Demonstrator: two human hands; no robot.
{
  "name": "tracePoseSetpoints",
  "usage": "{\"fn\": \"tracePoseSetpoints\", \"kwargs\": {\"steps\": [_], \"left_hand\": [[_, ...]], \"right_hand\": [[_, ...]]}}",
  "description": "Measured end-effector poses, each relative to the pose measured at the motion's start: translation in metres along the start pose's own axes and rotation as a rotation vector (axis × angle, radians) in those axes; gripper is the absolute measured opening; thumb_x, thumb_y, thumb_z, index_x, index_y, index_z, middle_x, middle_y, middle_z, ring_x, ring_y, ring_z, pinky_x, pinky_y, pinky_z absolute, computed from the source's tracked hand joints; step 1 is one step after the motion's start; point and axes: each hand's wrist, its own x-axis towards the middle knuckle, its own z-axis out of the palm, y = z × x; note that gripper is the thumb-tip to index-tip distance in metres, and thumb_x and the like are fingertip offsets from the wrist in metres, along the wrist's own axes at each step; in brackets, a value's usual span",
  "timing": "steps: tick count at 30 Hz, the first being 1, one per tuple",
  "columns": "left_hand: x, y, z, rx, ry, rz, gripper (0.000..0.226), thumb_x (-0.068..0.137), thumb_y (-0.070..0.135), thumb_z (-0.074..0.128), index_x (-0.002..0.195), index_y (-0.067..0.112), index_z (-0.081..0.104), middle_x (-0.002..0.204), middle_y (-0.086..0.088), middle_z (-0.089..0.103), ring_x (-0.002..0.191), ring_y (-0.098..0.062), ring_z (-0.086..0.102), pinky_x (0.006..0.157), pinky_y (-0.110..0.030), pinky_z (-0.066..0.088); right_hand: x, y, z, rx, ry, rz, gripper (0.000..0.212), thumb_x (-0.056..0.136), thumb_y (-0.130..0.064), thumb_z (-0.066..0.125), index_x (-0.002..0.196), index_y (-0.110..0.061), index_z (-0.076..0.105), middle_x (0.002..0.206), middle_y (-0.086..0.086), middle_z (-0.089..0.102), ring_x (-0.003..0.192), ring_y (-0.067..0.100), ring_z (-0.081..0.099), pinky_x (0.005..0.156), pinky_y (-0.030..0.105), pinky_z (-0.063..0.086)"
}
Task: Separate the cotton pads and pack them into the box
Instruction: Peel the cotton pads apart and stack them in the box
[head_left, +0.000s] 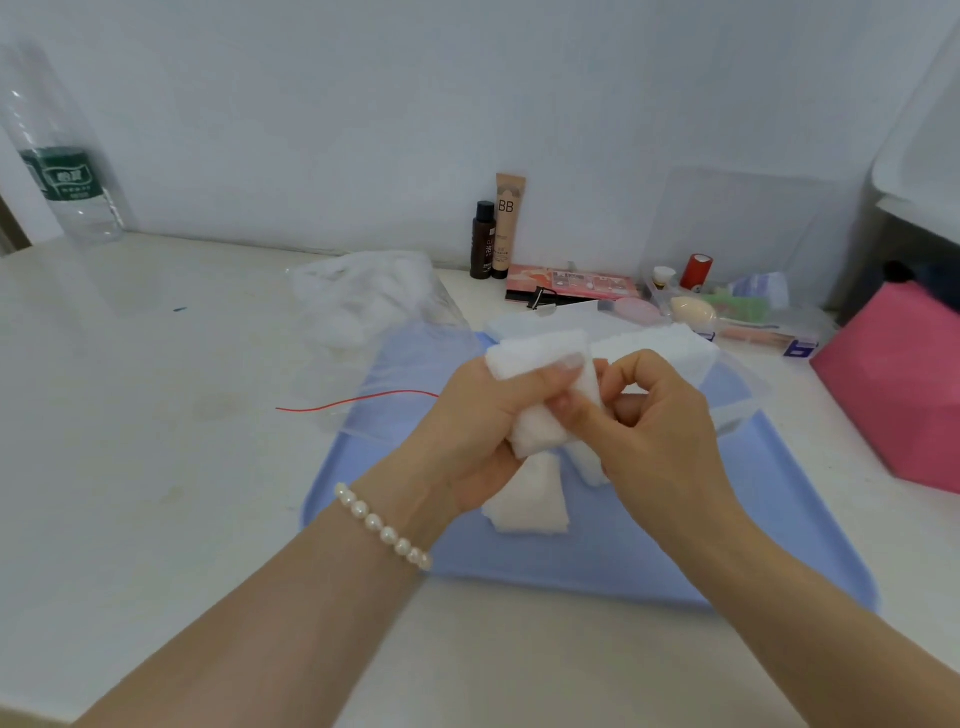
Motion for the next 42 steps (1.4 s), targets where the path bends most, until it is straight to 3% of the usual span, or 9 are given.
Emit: {"fn": "tracePoseSetpoints", "kwargs": {"steps": [4, 6, 9, 12, 16, 25, 31, 36, 42], "left_hand": [[0.004, 0.018, -0.014, -0.124, 0.15, 0.109, 0.014, 0.091, 0.005, 0.052, 0.102, 0.002, 0.06, 0.101, -0.014, 0.07, 0.081, -0.021, 0.07, 0.074, -0.03, 0.058], [0.004, 0.027, -0.02, -0.131, 0.167, 0.146, 0.013, 0.092, 0.004, 0.051, 0.101, 0.005, 0.059, 0.104, -0.014, 0.068, 0.082, -0.021, 0.07, 0.074, -0.029, 0.058], [0.002, 0.028, -0.022, -0.093, 0.145, 0.106, 0.017, 0.091, 0.003, 0.051, 0.106, 0.001, 0.059, 0.107, -0.014, 0.068, 0.085, -0.022, 0.071, 0.07, -0.028, 0.059], [0.002, 0.025, -0.02, -0.087, 0.116, 0.059, 0.017, 0.089, 0.001, 0.052, 0.105, 0.0, 0.06, 0.105, -0.014, 0.069, 0.084, -0.022, 0.071, 0.063, -0.026, 0.057], [0.002, 0.025, -0.021, -0.029, 0.067, 0.022, 0.025, 0.086, -0.007, 0.051, 0.109, 0.0, 0.058, 0.107, -0.012, 0.07, 0.092, -0.022, 0.07, 0.073, -0.033, 0.057], [-0.002, 0.026, -0.018, -0.019, -0.015, -0.047, 0.038, 0.077, -0.026, 0.039, 0.098, -0.002, 0.06, 0.097, -0.023, 0.065, 0.084, -0.025, 0.068, 0.066, -0.028, 0.058], [0.0, 0.018, -0.014, 0.115, -0.086, -0.074, 0.042, 0.063, -0.012, 0.054, 0.104, 0.001, 0.057, 0.077, -0.005, 0.069, 0.064, -0.015, 0.066, 0.051, -0.022, 0.051], [-0.001, 0.003, -0.007, 0.285, -0.052, -0.097, 0.033, 0.084, -0.019, 0.047, 0.1, 0.009, 0.054, 0.065, 0.003, 0.068, 0.054, -0.011, 0.062, 0.047, -0.021, 0.049], [-0.002, 0.002, -0.006, 0.294, -0.049, -0.118, 0.037, 0.083, -0.017, 0.048, 0.112, 0.008, 0.051, 0.072, 0.0, 0.07, 0.062, -0.015, 0.065, 0.054, -0.026, 0.054]], "right_hand": [[-0.006, 0.013, 0.003, -0.346, -0.019, -0.287, 0.029, 0.087, -0.042, 0.058, 0.068, -0.021, 0.049, 0.048, -0.005, 0.051, 0.044, 0.013, 0.047, 0.045, 0.025, 0.04], [-0.006, 0.023, 0.007, -0.678, -0.118, -0.471, 0.009, 0.08, -0.018, 0.055, 0.077, -0.018, 0.064, 0.062, 0.001, 0.065, 0.056, 0.023, 0.062, 0.048, 0.031, 0.047], [-0.005, 0.03, 0.019, -1.004, -0.351, -0.518, 0.025, 0.051, 0.003, 0.059, 0.074, -0.004, 0.067, 0.068, 0.01, 0.066, 0.06, 0.03, 0.065, 0.045, 0.032, 0.052], [-0.006, 0.03, 0.023, -1.191, -0.472, -0.445, 0.042, 0.072, 0.007, 0.059, 0.114, 0.007, 0.057, 0.105, 0.022, 0.062, 0.096, 0.039, 0.06, 0.081, 0.045, 0.051], [-0.014, 0.027, 0.02, -1.205, -0.578, -0.381, 0.054, 0.087, -0.002, 0.041, 0.138, -0.011, 0.026, 0.128, 0.009, 0.04, 0.116, 0.027, 0.041, 0.097, 0.036, 0.035], [0.002, 0.001, -0.006, -0.452, -0.644, 0.023, 0.042, 0.071, 0.01, 0.058, 0.085, -0.03, 0.054, 0.069, -0.009, 0.045, 0.06, 0.006, 0.041, 0.059, 0.027, 0.039], [0.02, -0.04, -0.049, 0.181, -0.669, 0.007, 0.058, 0.037, 0.008, 0.084, 0.079, -0.03, 0.07, 0.072, -0.005, 0.064, 0.067, 0.01, 0.061, 0.062, 0.021, 0.054], [0.025, -0.036, -0.044, 0.013, -0.378, -0.164, 0.049, 0.054, 0.004, 0.081, 0.078, -0.037, 0.07, 0.069, -0.01, 0.063, 0.069, 0.004, 0.06, 0.067, 0.017, 0.053], [0.027, -0.031, -0.044, -0.177, -0.342, -0.158, 0.052, 0.07, 0.018, 0.068, 0.085, -0.032, 0.062, 0.066, -0.01, 0.066, 0.062, -0.001, 0.06, 0.062, 0.013, 0.05]]}}
